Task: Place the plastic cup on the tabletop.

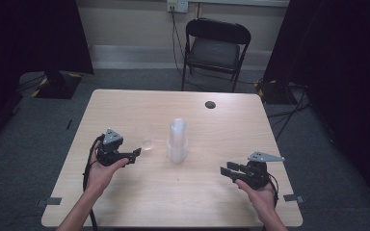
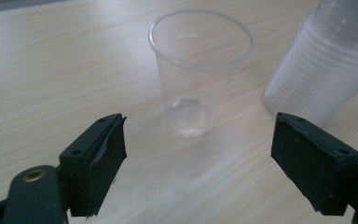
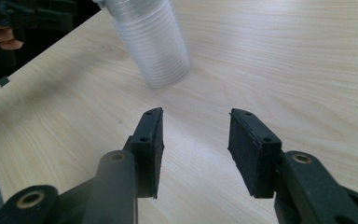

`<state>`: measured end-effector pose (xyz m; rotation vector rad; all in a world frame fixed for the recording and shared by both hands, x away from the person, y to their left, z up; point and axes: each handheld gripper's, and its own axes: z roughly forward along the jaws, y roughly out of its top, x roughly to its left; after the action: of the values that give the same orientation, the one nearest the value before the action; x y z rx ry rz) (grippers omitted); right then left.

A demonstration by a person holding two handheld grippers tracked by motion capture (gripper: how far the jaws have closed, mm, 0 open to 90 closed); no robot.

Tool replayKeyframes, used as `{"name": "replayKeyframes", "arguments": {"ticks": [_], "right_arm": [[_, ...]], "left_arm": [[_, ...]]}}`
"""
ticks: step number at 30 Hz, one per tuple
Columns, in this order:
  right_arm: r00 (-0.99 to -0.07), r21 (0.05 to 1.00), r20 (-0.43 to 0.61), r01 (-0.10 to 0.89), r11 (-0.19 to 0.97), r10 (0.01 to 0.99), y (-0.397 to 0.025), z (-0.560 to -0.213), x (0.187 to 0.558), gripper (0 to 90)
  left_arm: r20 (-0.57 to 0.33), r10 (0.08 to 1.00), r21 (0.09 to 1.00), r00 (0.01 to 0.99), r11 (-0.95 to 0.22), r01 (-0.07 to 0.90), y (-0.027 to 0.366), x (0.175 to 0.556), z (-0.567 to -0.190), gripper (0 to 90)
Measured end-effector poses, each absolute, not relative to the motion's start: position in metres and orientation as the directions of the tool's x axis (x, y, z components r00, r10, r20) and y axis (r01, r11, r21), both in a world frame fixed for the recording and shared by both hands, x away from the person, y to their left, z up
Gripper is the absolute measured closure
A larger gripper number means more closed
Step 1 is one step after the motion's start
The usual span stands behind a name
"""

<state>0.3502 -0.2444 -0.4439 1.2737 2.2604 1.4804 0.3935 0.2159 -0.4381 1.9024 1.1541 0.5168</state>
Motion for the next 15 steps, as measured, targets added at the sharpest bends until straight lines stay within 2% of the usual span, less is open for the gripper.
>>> {"name": "replayKeyframes", "arguments": {"ticks": [2,11,15], "right_arm": [[-0.620,0.812,0.301,0.565,0.146,0.725,-0.246,-0.444,0.351,55.7],[-0.600,0.809,0.294,0.570,0.140,0.744,-0.251,-0.447,0.352,54.5],[-0.612,0.812,0.244,0.554,0.187,0.752,-0.248,-0.449,0.350,53.5]], "left_arm": [[-0.107,0.863,0.818,0.494,-0.206,0.537,0.218,0.388,-0.437,16.8],[-0.065,0.853,0.822,0.518,-0.249,0.512,0.215,0.356,-0.430,16.8],[-0.061,0.844,0.808,0.533,-0.271,0.523,0.214,0.337,-0.436,16.9]]}}
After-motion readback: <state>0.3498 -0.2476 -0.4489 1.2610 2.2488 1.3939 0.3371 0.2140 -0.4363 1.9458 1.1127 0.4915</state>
